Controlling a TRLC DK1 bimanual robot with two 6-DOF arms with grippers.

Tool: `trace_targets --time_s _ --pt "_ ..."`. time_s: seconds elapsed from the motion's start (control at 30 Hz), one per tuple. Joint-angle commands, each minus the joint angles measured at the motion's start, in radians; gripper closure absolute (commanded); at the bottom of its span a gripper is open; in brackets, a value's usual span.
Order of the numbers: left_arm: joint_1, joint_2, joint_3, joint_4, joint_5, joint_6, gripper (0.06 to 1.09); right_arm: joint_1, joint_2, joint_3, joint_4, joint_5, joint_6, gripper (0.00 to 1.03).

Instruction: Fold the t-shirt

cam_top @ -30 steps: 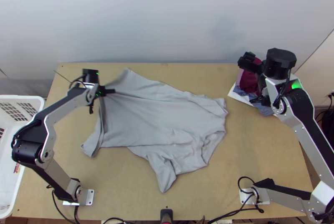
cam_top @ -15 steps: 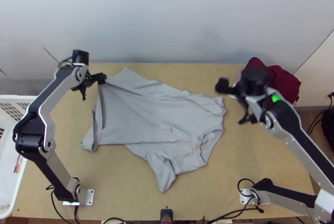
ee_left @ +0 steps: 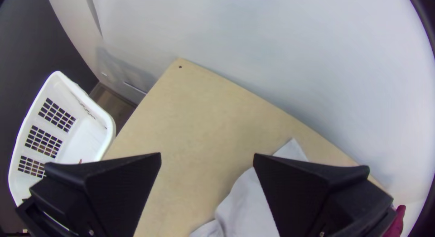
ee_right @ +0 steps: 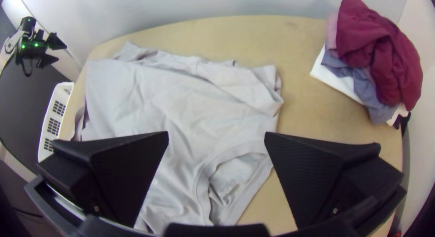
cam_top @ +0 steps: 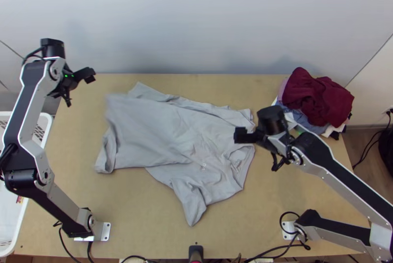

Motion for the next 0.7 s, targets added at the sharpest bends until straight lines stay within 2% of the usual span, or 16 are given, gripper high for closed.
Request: trace_targets --time_s 0.0,0.13,0.27,0.37,0.5,0.67 --pt "0.053 0.06 0.039 0.033 0.024 0.016 0.1 0.046 0.004 -0.055 -0.023 -0.051 0.023 0.04" --pt "0.043 0.182 0.125 0.044 0.029 0.023 0.1 0.045 0.01 -0.039 -0.018 -0.051 0.023 0.04" --pt "-0.02 0.164 0.188 -0.112 0.13 0.035 0.1 0.043 0.007 -0.022 -0.061 -0.057 0.025 0.04" --pt "-0.094 0.096 0.158 -0.226 0.13 0.101 0.1 0.078 0.007 -0.025 -0.083 -0.1 0.023 0.05" --pt "-0.172 -0.083 -0.033 -0.24 0.133 0.169 0.1 0.154 0.03 -0.026 -0.093 -0.152 0.017 0.05" --pt "-0.204 -0.315 -0.312 -0.224 0.131 0.261 0.1 0.24 0.084 -0.016 -0.093 -0.167 0.0 0.05"
